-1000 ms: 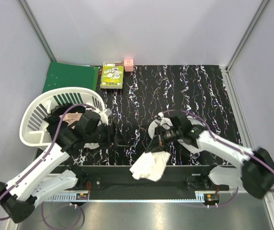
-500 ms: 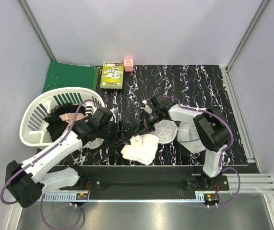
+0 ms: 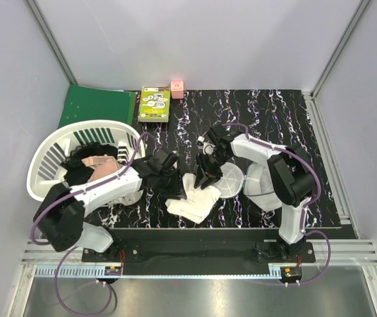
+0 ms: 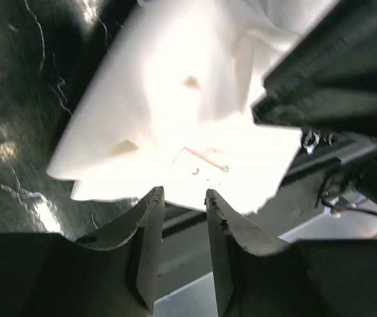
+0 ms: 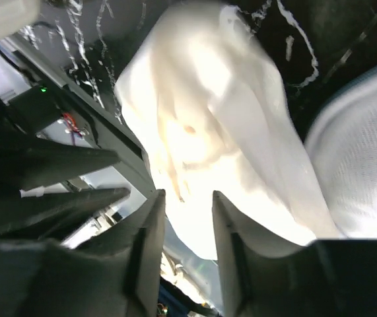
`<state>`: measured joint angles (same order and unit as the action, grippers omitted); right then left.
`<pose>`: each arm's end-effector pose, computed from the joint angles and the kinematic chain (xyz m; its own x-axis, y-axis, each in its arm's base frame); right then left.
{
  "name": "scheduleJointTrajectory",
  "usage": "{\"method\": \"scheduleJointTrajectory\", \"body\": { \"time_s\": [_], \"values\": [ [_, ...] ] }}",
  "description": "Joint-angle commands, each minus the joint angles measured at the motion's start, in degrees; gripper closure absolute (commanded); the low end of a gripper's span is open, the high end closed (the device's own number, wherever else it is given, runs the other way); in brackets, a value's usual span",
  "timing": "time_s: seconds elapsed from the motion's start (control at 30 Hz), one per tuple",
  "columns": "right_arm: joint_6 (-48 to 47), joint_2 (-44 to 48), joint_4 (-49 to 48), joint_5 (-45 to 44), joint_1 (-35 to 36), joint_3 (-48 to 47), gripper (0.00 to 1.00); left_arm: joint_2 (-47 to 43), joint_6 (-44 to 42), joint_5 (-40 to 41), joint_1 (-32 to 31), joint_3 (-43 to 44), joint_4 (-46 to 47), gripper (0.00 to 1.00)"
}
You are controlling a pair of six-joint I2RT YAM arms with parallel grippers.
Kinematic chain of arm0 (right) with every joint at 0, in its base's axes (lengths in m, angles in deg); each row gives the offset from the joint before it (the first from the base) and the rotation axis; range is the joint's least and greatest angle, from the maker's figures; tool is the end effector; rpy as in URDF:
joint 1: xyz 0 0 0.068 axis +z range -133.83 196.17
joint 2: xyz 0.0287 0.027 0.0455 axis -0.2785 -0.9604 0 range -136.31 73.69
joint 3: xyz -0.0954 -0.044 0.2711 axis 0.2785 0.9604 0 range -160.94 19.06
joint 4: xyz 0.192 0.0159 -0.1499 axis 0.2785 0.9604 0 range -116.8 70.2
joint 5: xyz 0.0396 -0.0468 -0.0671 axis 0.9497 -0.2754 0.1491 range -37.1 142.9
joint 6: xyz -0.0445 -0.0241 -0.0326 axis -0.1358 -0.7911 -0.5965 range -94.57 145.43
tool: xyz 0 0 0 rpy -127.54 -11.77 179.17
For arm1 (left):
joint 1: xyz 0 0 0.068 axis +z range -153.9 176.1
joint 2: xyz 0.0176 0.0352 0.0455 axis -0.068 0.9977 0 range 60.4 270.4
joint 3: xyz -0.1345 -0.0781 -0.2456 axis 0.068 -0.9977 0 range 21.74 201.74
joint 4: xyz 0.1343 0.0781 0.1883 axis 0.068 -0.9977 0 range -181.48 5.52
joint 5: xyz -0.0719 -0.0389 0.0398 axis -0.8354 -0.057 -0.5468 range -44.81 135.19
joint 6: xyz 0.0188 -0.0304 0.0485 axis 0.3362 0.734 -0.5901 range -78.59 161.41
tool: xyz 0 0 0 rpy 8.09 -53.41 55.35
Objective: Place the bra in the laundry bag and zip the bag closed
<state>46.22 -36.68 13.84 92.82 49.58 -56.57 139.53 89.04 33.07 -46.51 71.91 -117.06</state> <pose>0.2897 0.2252 0.1940 -0.9530 -0.3025 -0.0156 -0.2345 0.7042 0.6701 0.1776 -0.1760 0.2304 -0.9795 -0.0805 -0.1848 0.0177 0.8790 -0.4765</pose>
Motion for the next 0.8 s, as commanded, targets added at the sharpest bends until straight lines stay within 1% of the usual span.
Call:
{"method": "scheduleJointTrajectory", "body": {
  "time_s": [0.0, 0.17, 0.23, 0.27, 0.33, 0.37, 0.4, 0.47, 0.5, 0.6, 0.63, 0.77],
  "values": [
    [-3.7, 1.7, 6.5, -4.2, -0.1, -2.9, 0.55, 3.2, -1.5, 4.0, -0.2, 3.5, 4.3, 0.68],
    [-0.5, 8.0, 8.4, -4.3, -0.1, -1.6, 0.41, 2.3, -2.7, 3.4, -0.1, 4.4, 3.4, 0.67],
    [2.1, 10.0, 8.6, -4.2, -0.1, -0.5, 0.33, 0.9, -2.8, 2.7, -0.1, 4.6, 3.0, 0.66],
    [3.0, 12.2, 8.5, -4.3, -0.1, 1.0, 0.28, 0.7, -3.2, 2.5, 0.3, 4.8, 2.2, 0.64],
    [5.3, 14.3, 8.1, -4.8, -0.2, 2.9, 0.23, 0.6, -3.6, 1.8, 1.0, 5.5, 1.6, 0.47],
    [6.1, 16.1, 8.0, -5.1, -0.3, 4.6, 0.18, 1.2, -4.7, 1.1, 1.9, 5.9, 1.4, 0.41],
    [7.5, 16.9, 7.4, -5.9, -0.3, 5.6, 0.17, 2.1, -5.6, 0.3, 2.3, 6.4, 0.9, 0.36],
    [9.1, 18.9, 6.6, -7.0, -0.6, 8.6, 0.14, 5.9, -7.8, -0.8, 2.6, 8.6, -0.5, 0.33],
    [11.1, 19.7, 4.7, -6.7, -0.8, 10.0, 0.11, 7.4, -8.3, -1.6, 2.5, 9.3, -0.6, 0.32],
    [14.9, 21.2, 0.2, -3.9, -1.7, 14.8, 0.11, 11.3, -8.6, -2.8, 2.4, 10.5, -0.6, 0.33],
    [15.6, 21.4, -0.8, -3.3, -1.7, 16.6, 0.11, 11.8, -8.5, -3.0, 2.4, 10.6, -0.7, 0.36],
    [18.7, 21.2, -7.4, -2.1, -1.8, 20.3, 0.11, 13.3, -8.1, -2.5, 2.4, 10.6, -1.3, 0.40]
  ]
}}
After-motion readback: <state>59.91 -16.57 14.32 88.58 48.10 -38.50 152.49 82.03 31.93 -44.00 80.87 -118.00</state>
